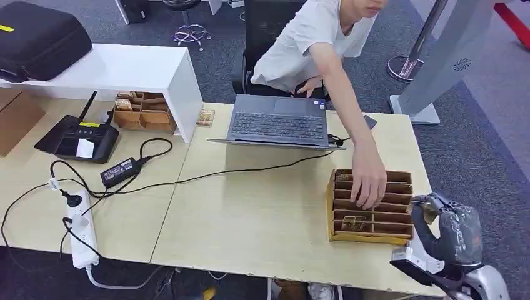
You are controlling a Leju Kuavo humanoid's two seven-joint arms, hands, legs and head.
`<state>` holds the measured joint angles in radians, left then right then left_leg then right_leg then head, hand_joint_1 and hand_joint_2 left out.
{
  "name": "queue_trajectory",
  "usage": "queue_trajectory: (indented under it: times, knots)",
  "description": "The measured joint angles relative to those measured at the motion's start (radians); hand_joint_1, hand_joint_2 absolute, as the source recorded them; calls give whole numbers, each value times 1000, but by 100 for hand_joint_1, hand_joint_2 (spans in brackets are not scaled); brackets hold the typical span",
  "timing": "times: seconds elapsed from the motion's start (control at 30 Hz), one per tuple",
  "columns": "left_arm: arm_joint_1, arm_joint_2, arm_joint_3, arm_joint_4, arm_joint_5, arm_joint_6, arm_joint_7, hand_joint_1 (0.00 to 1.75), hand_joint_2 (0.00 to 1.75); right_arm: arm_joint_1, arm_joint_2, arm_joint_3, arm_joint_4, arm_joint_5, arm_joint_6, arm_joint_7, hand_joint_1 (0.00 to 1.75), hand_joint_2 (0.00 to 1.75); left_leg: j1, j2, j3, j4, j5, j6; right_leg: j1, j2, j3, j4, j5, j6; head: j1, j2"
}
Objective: Pass the card to the sensor for recognition and then transmit it.
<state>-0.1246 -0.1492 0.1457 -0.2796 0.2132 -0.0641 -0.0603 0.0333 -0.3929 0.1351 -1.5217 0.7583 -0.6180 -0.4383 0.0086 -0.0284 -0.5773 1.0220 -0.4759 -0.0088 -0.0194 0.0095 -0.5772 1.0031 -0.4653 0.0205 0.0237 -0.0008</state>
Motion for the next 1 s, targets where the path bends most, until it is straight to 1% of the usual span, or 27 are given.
queue_trajectory:
  times: [0.17,0.37,0.5,0.67,0.77,0.83,1.0]
  knots:
    - [1,2,0,0,1,-2,-4,0,175,28,0,-5,0,14,-2,1,175,175,0,0,0,0,0,0,0,0,0,0,0,0,0,0]
    - [1,5,0,0,1,-2,-5,0,175,34,0,-7,0,16,-2,2,175,175,0,0,0,0,0,0,0,0,0,0,0,0,0,0]
    - [1,5,0,0,3,-2,-5,0,175,43,1,-12,8,50,-10,16,175,175,0,0,0,0,0,0,0,0,0,0,0,0,0,0]
    - [1,5,0,0,5,-1,-5,0,175,54,16,-13,65,93,-61,19,175,175,0,0,0,0,0,0,0,0,0,0,0,0,0,0]
    - [1,5,-1,0,5,0,-5,0,175,58,31,-20,107,125,-66,22,175,175,0,0,0,0,0,0,0,0,0,0,0,0,0,0]
    - [1,5,-2,0,6,1,-5,0,175,60,47,-40,133,159,-66,11,175,175,0,0,0,0,0,0,0,0,0,0,0,0,0,0]
    - [1,5,-6,-7,6,2,-3,0,175,59,93,-130,190,246,-70,-18,175,175,0,0,0,0,0,0,0,0,0,0,0,0,0,0]
